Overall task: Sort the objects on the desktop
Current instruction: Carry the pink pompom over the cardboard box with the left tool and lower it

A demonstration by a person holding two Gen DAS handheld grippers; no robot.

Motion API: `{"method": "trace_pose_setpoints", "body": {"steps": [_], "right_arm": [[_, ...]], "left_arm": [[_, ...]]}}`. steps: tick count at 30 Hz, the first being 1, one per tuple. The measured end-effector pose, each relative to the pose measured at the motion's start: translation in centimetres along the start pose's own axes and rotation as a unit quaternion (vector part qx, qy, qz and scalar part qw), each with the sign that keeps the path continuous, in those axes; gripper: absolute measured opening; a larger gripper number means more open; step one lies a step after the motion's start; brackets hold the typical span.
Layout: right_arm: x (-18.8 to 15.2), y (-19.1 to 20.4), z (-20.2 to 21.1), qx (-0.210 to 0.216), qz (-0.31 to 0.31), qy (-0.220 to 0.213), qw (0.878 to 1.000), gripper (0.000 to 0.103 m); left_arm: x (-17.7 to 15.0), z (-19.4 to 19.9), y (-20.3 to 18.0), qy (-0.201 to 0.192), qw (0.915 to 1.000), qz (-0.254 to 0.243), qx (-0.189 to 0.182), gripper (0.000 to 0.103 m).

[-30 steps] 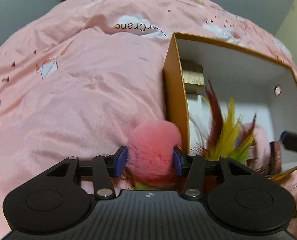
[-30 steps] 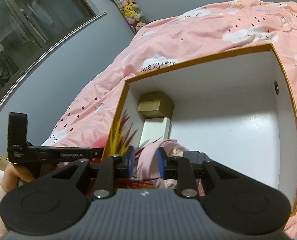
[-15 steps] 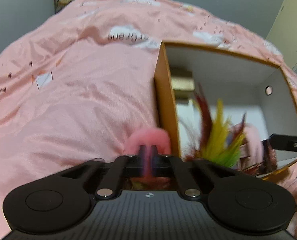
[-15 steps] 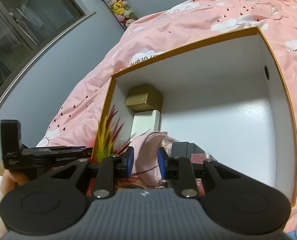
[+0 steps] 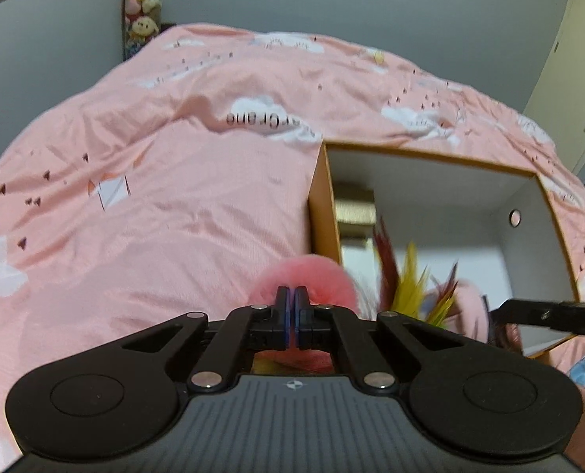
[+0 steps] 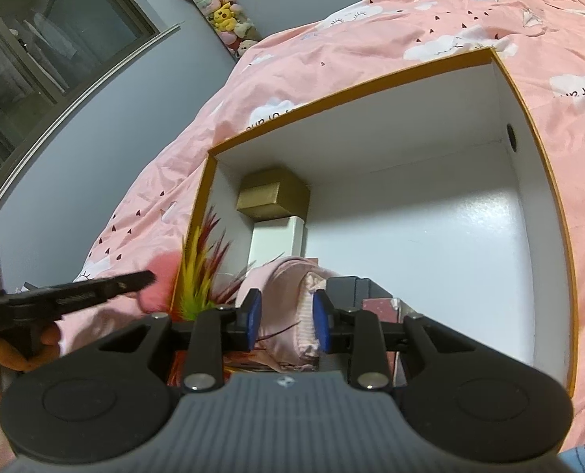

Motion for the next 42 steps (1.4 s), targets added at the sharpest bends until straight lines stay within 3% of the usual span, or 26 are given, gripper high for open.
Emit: {"method": "trace_pose_setpoints", "body": {"steps": [10, 18, 29, 42], "right_arm": [[0.4, 0.2, 0.9, -0.006, 0.019, -0.017, 1.000, 0.032], [0.8, 0.1, 1.2, -0.004, 0.021, -0.023, 1.000, 0.032], [1.4, -1.1, 1.5, -0.008, 0.015, -0.032, 0.999, 0.032], [1.4, -2.8, 0.8, -0.014, -0.002, -0.023, 1.000, 0.032]], "left_arm": [[3.8, 4.6, -1.5, -0.079, 0.9966, -0.006, -0.024, 0.002], [6.8, 5.1, -5.4, -0.110, 0.9914, -0.039, -0.059, 0.002], [7.5, 1.0, -10.8, -0.082, 0.9899, -0.064, -0.097, 0.002], [5.4, -4.8, -12.4, -0.011, 0.9926, -0.094, -0.076, 0.000]]}}
Point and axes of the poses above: each gripper's, at about its wrist camera, not at the fingertips, and z roughly against the way its jaws point, y to its left, x to its top, the point moved 2 cm from there along -z, roughly the way its jaws point, and after that the axes turned 15 degrees about x, right-handed, at the moved point
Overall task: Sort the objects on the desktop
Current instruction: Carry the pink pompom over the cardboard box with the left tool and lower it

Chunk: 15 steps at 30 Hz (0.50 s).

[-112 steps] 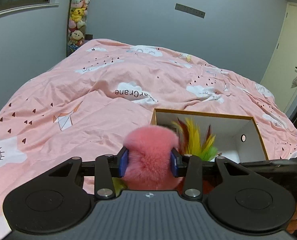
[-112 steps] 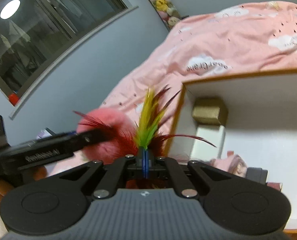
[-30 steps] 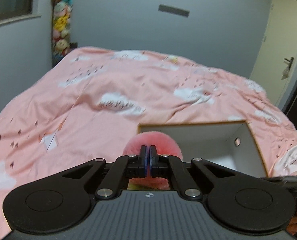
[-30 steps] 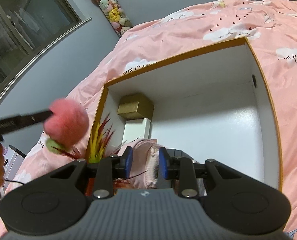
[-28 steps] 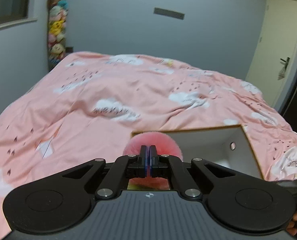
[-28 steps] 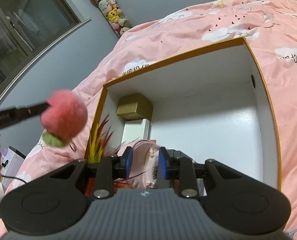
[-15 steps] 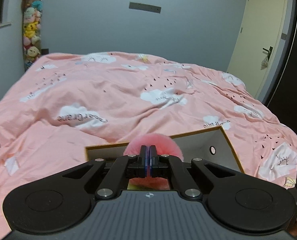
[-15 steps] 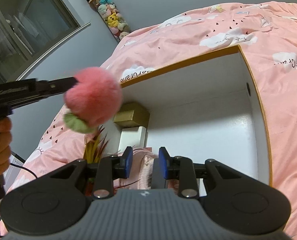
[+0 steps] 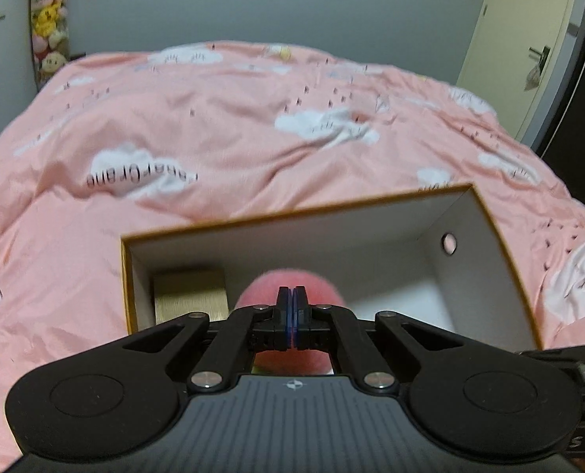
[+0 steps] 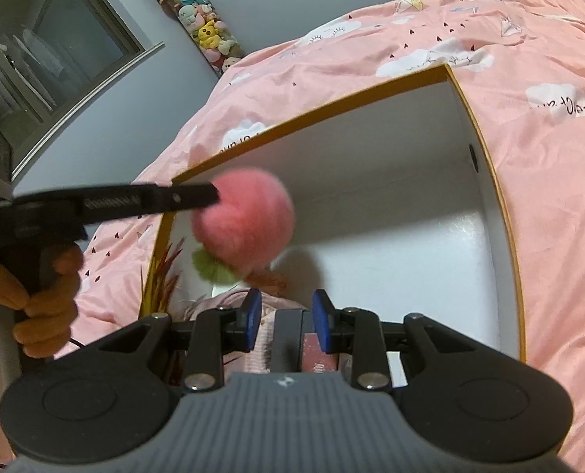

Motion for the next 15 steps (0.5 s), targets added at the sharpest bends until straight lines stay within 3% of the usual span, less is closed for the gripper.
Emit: {"method": "trace_pose_setpoints", "body": {"steps": [10, 15], "right_arm": [[-0.2, -0.3, -0.4, -0.004, -0.001, 0.007, 1.000, 0.032], [-0.6, -0.1, -0.2, -0.008, 0.002, 0.006, 1.000, 0.032]], "left_arm": [[0.1, -0.4, 0.0, 0.003, 0.9998, 0.000, -0.018, 0.000], [-0.3, 0.5, 0.1, 0.004, 0.9999, -0.011, 0.011, 0.000]]}}
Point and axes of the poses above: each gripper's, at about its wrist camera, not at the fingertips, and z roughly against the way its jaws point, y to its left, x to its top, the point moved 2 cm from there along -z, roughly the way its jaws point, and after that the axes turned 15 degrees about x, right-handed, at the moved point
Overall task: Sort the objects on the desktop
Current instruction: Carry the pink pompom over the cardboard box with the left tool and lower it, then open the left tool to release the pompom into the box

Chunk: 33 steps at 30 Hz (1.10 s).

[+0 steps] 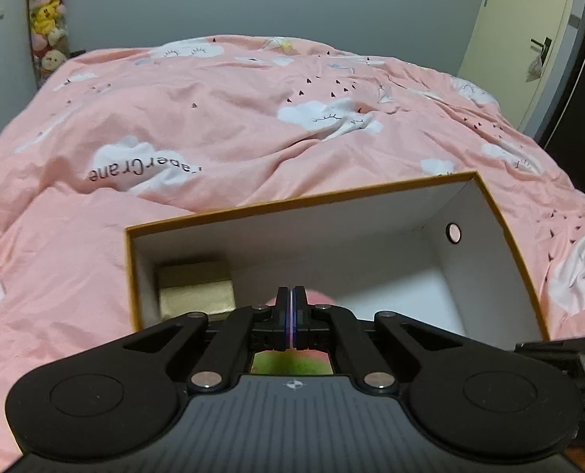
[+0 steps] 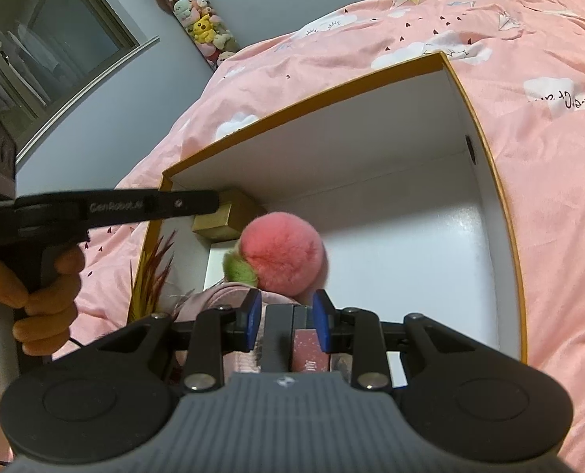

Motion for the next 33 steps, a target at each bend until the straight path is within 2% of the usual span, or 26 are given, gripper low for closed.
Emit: {"method": "trace_pose_setpoints", "body": {"steps": [10, 17, 23, 28, 33], "right_arm": [[-0.3, 2.3, 1.0, -0.038, 0.054, -0.001, 0.998, 0.039], [-1.8, 4.1, 2.3, -0.065, 0.094, -0.004, 0.993, 0.045], [-3.1, 5.4, 3.6, -0.086, 0.123, -0.018, 0.989, 0.051], [-3.7, 6.5, 4.6, -0.092, 0.138, -0.035, 0.986, 0.054], [-4.1, 7.2, 5.5, -0.099, 0.152, -0.055, 0.982, 0.070]], "left_arm": [[-2.7, 4.9, -1.3, -0.023, 0.9992, -0.010, 0.033, 0.003], [-5.5, 8.4, -2.5, -0.060, 0.9969, 0.001, 0.052, 0.016], [-7.2, 9.6, -2.4, -0.062, 0.9966, 0.012, 0.052, 0.022], [-8.5, 10.6, -2.8, -0.068, 0.9965, -0.002, 0.048, 0.027], [-9.7, 11.6, -3.2, -0.071, 0.9964, -0.015, 0.043, 0.032]]}}
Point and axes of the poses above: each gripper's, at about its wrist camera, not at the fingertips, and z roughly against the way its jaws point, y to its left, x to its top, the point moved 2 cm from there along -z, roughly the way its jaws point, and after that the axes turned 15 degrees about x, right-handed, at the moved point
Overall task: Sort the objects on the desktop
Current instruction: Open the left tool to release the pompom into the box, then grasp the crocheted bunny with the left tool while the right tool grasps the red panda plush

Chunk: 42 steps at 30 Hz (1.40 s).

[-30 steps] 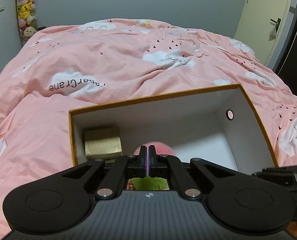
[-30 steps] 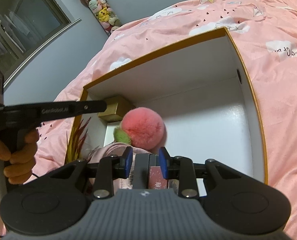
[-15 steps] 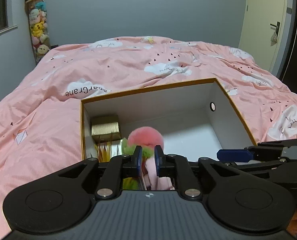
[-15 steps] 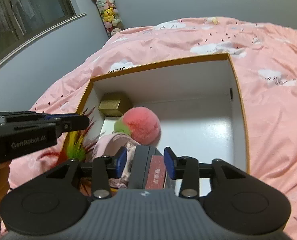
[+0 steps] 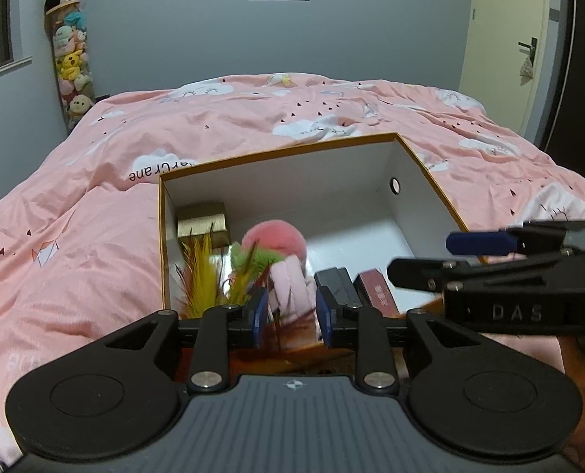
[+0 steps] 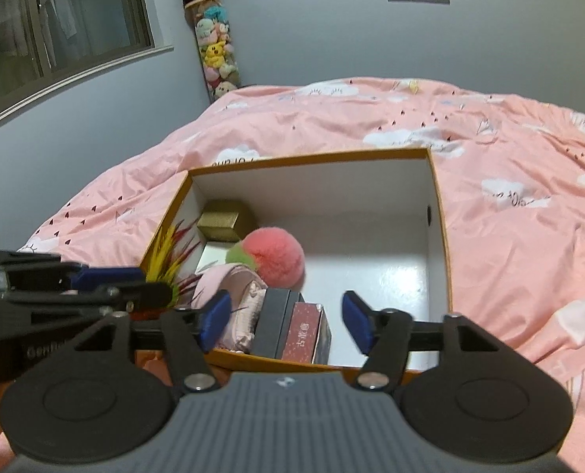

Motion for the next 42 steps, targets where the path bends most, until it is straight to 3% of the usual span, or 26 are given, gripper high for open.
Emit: {"method": "trace_pose_setpoints", "body": {"steps": [4, 7, 12, 19, 25, 31, 36, 42], "right_arm": [[-0.6, 0.5, 0.6, -0.006, 0.006, -0.003, 1.000, 0.071], [-1.2, 0.9, 0.9, -0.016, 0.012, -0.003, 1.000, 0.073], [-1.8, 0.9, 1.7, -0.018, -0.002, -0.004, 1.000, 0.073], [-2.8, 0.9, 2.4, -0.019, 0.000, 0.020, 1.000, 0.077], [-4.7, 0.8, 2.9, -0.016, -0.015, 0.057, 0.998, 0.077], [-6.1, 0.9, 2.8, -0.007, -0.024, 0.090, 0.996, 0.077], [-6.7, 0.7, 2.0, -0.001, -0.035, 0.106, 0.994, 0.073], [-7.5, 0.7, 1.0, 0.008, -0.039, 0.142, 0.989, 0.072]], "left_arm": [[-0.8, 0.7, 0.2, 0.002, 0.9999, 0.000, -0.016, 0.035], [-1.4, 1.2, 0.5, 0.002, 0.9997, 0.005, -0.024, 0.050], [-2.2, 1.8, 1.8, 0.009, 0.9992, 0.026, -0.030, 0.050], [-3.8, 1.9, 3.4, 0.052, 0.9951, 0.040, -0.075, 0.050], [-5.5, 1.8, 2.2, 0.078, 0.9925, -0.004, -0.094, 0.050], [-6.8, 0.6, 0.4, 0.120, 0.9827, -0.020, -0.140, 0.058], [-8.1, -0.5, -1.3, 0.149, 0.9769, -0.051, -0.144, 0.060], [-8.6, -1.0, -2.4, 0.151, 0.9755, -0.060, -0.149, 0.074]]}}
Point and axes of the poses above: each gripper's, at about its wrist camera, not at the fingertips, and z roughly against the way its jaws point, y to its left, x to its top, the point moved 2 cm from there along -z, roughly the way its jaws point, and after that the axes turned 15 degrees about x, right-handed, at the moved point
